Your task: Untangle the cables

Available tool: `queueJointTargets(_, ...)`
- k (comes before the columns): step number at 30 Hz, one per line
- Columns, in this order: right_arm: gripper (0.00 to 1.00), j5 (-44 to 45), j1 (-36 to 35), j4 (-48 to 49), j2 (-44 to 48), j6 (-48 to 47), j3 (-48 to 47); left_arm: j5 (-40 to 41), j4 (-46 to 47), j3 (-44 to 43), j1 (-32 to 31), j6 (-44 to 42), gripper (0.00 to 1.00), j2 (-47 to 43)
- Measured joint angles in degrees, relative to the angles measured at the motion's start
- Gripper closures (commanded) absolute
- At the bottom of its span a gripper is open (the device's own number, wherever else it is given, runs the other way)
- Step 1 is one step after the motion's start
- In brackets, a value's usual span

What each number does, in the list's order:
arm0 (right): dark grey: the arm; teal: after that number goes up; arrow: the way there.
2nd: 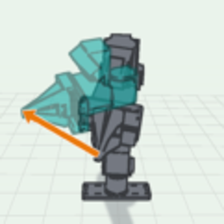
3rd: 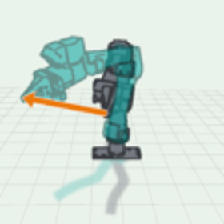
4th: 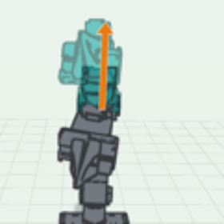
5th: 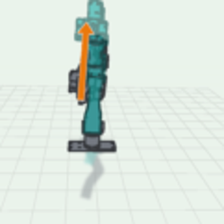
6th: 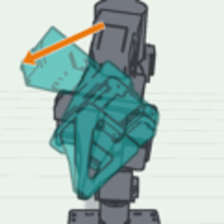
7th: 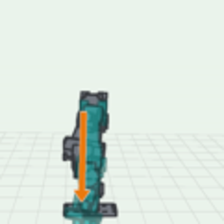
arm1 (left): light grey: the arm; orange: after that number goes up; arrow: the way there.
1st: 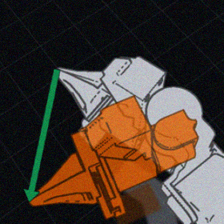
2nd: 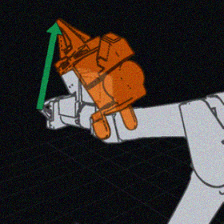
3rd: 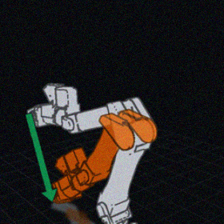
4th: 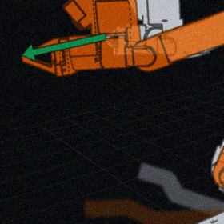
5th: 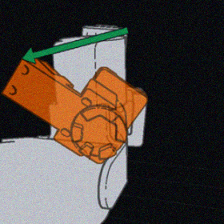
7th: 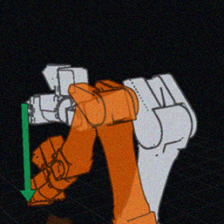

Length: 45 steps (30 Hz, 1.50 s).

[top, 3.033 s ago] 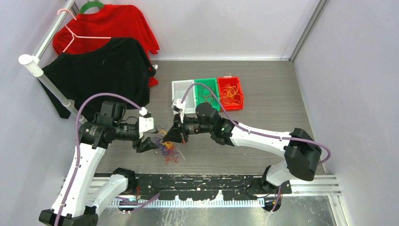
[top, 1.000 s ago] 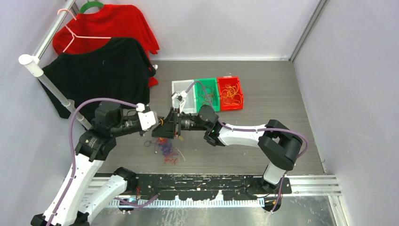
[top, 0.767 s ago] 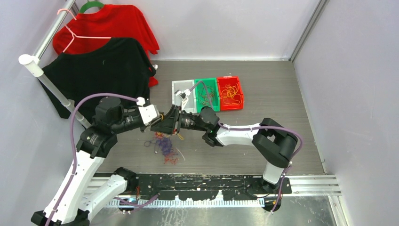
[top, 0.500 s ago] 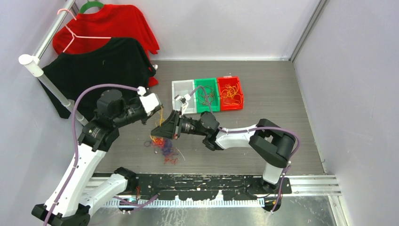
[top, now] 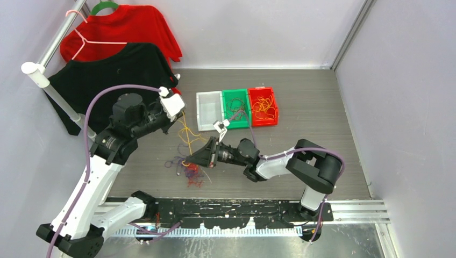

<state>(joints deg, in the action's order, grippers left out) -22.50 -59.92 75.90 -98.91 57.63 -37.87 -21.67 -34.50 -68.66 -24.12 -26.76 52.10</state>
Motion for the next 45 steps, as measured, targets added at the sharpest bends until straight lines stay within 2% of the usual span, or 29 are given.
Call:
queueJointTargets(5,0.69,2.9,0.1,-3.2,4.4,-4.0,5.1,1.5,-1.4,-2.8,-0.2,0.0,1.00,1.9)
queueJointTargets(10,0.65,6.7,0.1,-11.0,12.3,-10.4,8.1,3.0,-2.2,-5.5,-0.3,0.0,1.00,2.9)
queueJointTargets(14,0.59,7.5,-0.5,-19.8,16.7,-14.8,10.9,5.3,0.7,-8.5,-0.1,0.3,1.00,3.6)
queueJointTargets(19,0.62,9.0,-1.2,-30.9,18.2,-17.9,14.6,6.3,4.5,-10.9,0.2,1.1,1.00,2.6)
queueJointTargets(24,0.49,12.3,-1.2,-36.7,23.2,-19.8,14.1,6.0,4.1,-9.9,0.2,2.5,1.00,1.5)
queueJointTargets(27,0.45,13.9,-1.2,-37.7,25.6,-21.1,12.3,6.0,3.8,-7.6,0.2,3.3,1.00,1.0)
queueJointTargets(34,0.42,17.8,-2.5,-38.0,26.3,-24.1,8.2,5.7,2.1,-3.9,0.2,6.6,1.00,0.9)
queueJointTargets(45,0.42,18.8,-3.0,-31.0,13.4,-23.6,0.6,7.0,-0.3,-3.8,0.2,16.3,1.00,0.1)
